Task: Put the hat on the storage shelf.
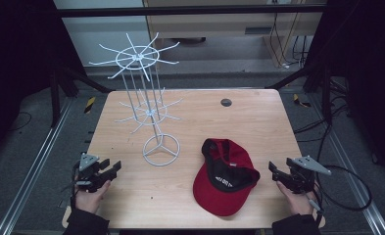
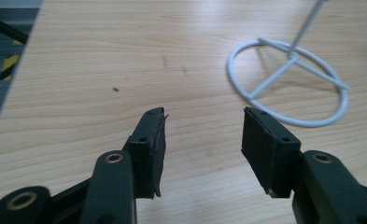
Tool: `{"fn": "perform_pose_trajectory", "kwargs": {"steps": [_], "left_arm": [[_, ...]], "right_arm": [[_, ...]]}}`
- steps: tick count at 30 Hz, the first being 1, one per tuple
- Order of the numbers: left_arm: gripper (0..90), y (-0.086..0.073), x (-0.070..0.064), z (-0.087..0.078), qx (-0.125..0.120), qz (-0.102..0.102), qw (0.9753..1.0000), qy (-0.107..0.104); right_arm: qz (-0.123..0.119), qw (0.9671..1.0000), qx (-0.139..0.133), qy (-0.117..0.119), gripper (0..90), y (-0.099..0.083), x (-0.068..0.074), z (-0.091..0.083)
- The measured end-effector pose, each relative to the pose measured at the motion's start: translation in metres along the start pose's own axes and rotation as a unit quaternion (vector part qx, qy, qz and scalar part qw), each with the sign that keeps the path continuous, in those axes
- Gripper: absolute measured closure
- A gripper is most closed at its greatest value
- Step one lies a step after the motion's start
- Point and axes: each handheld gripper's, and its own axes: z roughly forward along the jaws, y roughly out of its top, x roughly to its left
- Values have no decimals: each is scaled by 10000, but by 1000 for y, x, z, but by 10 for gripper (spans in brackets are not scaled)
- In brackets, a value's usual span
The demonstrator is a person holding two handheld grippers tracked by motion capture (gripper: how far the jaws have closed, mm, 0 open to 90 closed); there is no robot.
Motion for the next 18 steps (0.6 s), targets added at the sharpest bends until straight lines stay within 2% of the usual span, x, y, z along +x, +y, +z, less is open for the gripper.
{"fn": "perform_pose_trajectory", "kwargs": {"steps": [3, 8, 11, 12, 16, 18], "left_arm": [[521, 2, -13, -2, 15, 46, 9999, -133], [526, 4, -31, -4, -2, 130, 9994, -332], [523, 7, -41, -4, -13, 230, 9988, -436], [518, 8, -44, -3, -15, 262, 9986, -450], [506, 10, -57, 0, 34, 425, 9975, -563], [506, 13, -68, 2, 16, 532, 9964, -661]], "right_arm": [[-91, 9999, 40, 73, 312, 2, 7, -2], [-357, 9991, 114, 172, 364, 2, 16, -5], [-345, 9987, 50, 358, 388, 6, 23, -8], [-343, 9982, 25, 488, 402, 9, 27, -10], [-513, 9968, 92, 602, 435, 13, 37, -12], [-553, 9952, 126, 800, 441, 16, 45, -14]]}}
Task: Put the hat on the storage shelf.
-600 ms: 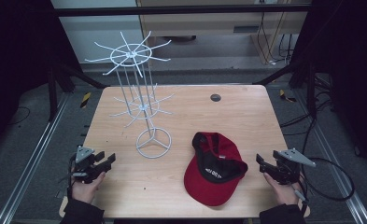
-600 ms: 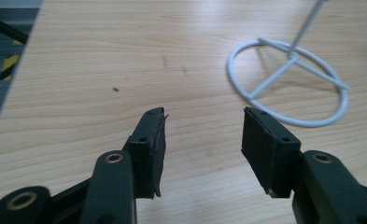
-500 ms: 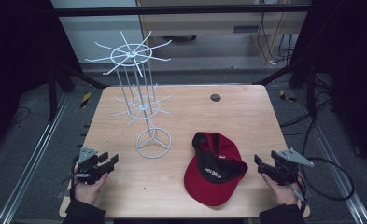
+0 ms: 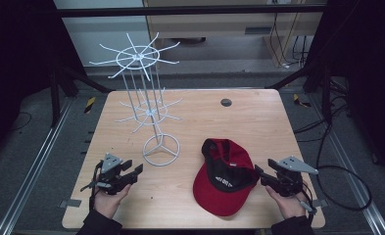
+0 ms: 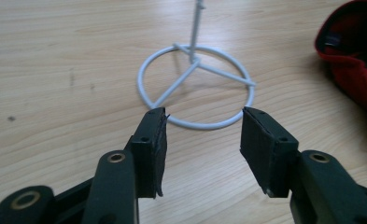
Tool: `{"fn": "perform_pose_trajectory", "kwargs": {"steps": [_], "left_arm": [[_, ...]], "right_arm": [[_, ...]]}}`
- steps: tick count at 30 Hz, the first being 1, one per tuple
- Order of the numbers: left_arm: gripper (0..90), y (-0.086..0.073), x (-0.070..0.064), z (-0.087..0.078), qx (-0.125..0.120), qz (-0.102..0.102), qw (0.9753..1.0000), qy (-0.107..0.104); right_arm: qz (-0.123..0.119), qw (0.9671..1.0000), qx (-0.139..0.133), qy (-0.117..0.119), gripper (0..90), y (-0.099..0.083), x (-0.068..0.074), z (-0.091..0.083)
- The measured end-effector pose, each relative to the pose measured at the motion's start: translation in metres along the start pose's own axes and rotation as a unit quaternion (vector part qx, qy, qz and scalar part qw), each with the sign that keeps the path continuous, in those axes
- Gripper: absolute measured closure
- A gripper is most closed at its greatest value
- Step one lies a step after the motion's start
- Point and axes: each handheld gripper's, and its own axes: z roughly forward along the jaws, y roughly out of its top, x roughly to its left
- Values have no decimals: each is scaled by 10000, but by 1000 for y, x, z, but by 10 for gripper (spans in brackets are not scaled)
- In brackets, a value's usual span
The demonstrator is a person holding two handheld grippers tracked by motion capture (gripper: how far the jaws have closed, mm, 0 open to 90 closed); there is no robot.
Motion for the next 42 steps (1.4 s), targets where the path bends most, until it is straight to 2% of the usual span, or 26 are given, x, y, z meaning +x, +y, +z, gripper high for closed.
{"fn": "perform_pose_trajectory", "kwargs": {"steps": [4, 9, 18, 25, 27, 33, 37, 38, 42], "left_arm": [[513, 6, -14, 5, -25, 100, 9999, -135], [519, 14, -37, 17, -16, 243, 9991, -358], [530, 23, -74, 38, 64, 437, 9963, -733], [584, 26, -104, 59, 244, 682, 9923, -1007], [594, 25, -107, 62, 254, 678, 9919, -1040], [637, 19, -124, 78, 468, 787, 9887, -1188], [651, 16, -129, 88, 697, 897, 9862, -1203], [654, 15, -130, 89, 726, 874, 9862, -1205], [698, 12, -134, 98, 853, 794, 9836, -1379]], "right_arm": [[-118, 9998, 41, 169, 427, 1, 8, 1], [-299, 9991, 193, 227, 416, -3, 14, 4], [-263, 9986, 427, 172, 454, -14, 11, 9], [-247, 9981, 529, 209, 512, -16, 10, 12], [-236, 9979, 561, 221, 527, -16, 10, 13], [-79, 9971, 733, 210, 628, -19, 7, 17], [-45, 9968, 777, 202, 682, -19, 5, 20], [-54, 9970, 757, 180, 708, -19, 5, 20], [-48, 9972, 726, 157, 802, -17, 5, 20]]}}
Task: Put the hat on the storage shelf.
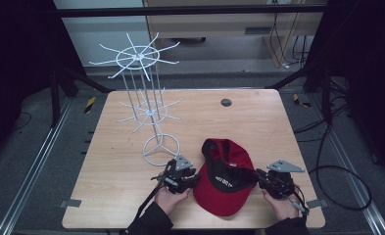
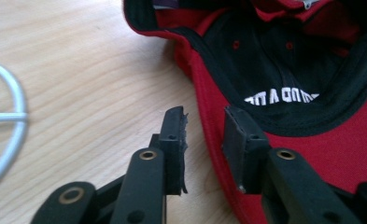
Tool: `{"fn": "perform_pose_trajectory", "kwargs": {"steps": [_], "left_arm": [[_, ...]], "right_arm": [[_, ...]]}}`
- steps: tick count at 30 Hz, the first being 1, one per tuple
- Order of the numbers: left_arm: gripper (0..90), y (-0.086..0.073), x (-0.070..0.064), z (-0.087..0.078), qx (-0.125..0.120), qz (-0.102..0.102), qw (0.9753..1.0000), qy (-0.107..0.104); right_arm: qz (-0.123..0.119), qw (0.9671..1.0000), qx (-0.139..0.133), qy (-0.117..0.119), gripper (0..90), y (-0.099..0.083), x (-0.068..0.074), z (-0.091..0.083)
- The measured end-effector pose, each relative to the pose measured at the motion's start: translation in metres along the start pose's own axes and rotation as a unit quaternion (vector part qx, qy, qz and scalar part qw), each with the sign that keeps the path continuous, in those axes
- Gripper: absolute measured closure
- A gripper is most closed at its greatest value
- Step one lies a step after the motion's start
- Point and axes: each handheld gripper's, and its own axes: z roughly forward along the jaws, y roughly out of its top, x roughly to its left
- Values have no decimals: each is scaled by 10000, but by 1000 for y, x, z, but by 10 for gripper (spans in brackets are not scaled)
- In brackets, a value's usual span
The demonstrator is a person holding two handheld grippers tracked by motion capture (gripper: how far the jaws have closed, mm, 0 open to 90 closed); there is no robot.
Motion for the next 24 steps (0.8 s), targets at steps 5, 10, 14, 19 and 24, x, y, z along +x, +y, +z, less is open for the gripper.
{"fn": "perform_pose_trajectory", "kwargs": {"steps": [5, 10, 14, 19, 24], "left_arm": [[763, 0, -1, 2, 10, -84, 9999, -66], [801, -2, -1, 5, -2, -144, 9999, -10], [806, -5, -3, 9, 75, -84, 9999, 17], [799, -4, 0, 7, 73, -30, 10000, -49], [722, 3, 3, -3, -206, -102, 9997, -14]], "right_arm": [[-66, 10000, -65, -33, 870, 3, 1, 0], [-90, 9988, -488, 39, 875, 11, 5, -7], [-94, 9947, -1009, 197, 877, 22, 9, -16], [-169, 9926, -1177, 228, 879, 27, 16, -19], [-166, 9927, -1182, 196, 879, 27, 15, -20]]}}
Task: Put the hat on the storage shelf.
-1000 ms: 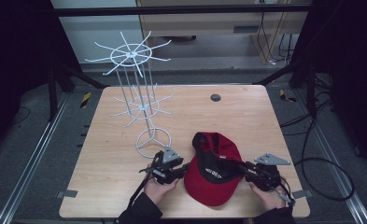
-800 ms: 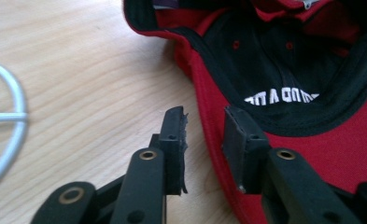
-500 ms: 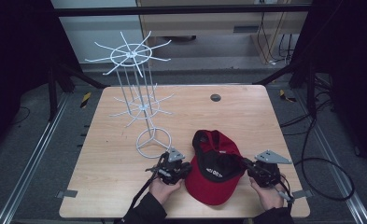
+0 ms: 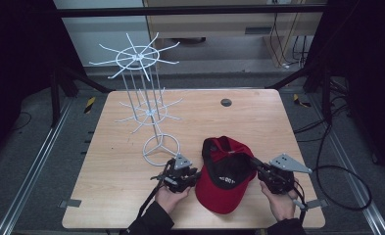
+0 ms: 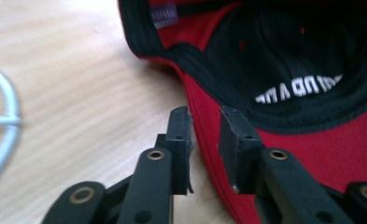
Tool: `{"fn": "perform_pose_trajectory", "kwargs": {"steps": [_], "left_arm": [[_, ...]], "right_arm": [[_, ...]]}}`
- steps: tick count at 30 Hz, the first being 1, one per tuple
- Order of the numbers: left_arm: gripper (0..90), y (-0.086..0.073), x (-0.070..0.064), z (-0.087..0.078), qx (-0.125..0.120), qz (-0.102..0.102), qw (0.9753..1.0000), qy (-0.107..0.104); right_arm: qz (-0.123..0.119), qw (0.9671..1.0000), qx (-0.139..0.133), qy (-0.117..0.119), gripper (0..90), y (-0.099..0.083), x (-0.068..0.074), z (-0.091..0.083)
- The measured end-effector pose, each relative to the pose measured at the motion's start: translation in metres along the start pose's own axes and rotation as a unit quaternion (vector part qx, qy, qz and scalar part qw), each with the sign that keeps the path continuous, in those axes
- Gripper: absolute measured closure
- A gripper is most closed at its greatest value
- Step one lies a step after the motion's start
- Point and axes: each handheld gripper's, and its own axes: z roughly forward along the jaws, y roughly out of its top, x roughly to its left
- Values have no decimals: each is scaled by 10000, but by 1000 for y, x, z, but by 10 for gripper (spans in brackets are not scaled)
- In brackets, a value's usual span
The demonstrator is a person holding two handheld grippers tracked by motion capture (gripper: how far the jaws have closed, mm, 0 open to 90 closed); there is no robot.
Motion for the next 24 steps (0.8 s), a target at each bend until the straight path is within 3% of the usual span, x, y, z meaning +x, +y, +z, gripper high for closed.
{"fn": "perform_pose_trajectory", "kwargs": {"steps": [2, 5, 11, 17, 24], "left_arm": [[709, 4, 0, -3, -52, 39, 10000, -1], [612, 18, -3, -10, -200, 214, 9996, 20], [486, 47, -12, -16, -525, 531, 9972, -20], [451, 69, -21, -13, -761, 825, 9937, -59], [422, 80, -33, 0, -781, 1139, 9903, -147]], "right_arm": [[-5, 10000, 0, 2, 878, 0, 0, 0], [-68, 10000, -9, 0, 878, 3, 1, 0], [-161, 9999, -26, -5, 878, 11, 1, 1], [-271, 9996, -32, 52, 878, 22, 3, 3], [-356, 9993, 62, 47, 877, 32, 9, 7]]}}
